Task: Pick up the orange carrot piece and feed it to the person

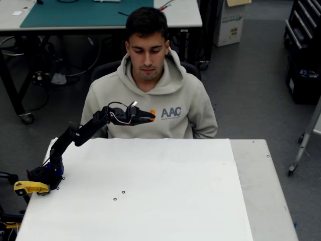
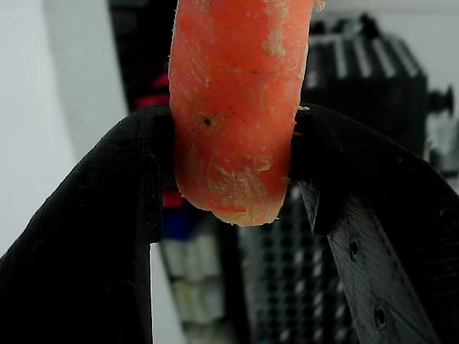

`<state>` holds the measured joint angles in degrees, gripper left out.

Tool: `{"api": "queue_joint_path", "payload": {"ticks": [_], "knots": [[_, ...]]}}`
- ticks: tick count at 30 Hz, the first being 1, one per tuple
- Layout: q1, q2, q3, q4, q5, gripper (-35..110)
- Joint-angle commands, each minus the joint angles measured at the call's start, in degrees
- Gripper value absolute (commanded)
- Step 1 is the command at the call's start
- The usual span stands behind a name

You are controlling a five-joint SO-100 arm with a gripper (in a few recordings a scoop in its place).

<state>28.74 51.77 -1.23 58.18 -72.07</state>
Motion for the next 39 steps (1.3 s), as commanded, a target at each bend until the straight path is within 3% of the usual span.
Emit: {"api": "queue_joint_path", "payload": {"ticks": [1,7,15,20,39], "knots": [[-1.7,-0.6,-11.6,-1.1,-6.1,-3],[-5.2,-5.0,-17.1,-4.1,-13.4,-3],[-8.8,-6.2,-17.6,-23.3,-14.2,-3],[-10.4,-8.4,-17.5,-30.0,-14.3,-3],[-15.3,-15.3,-17.4,-44.4,-19.9,-3]]}}
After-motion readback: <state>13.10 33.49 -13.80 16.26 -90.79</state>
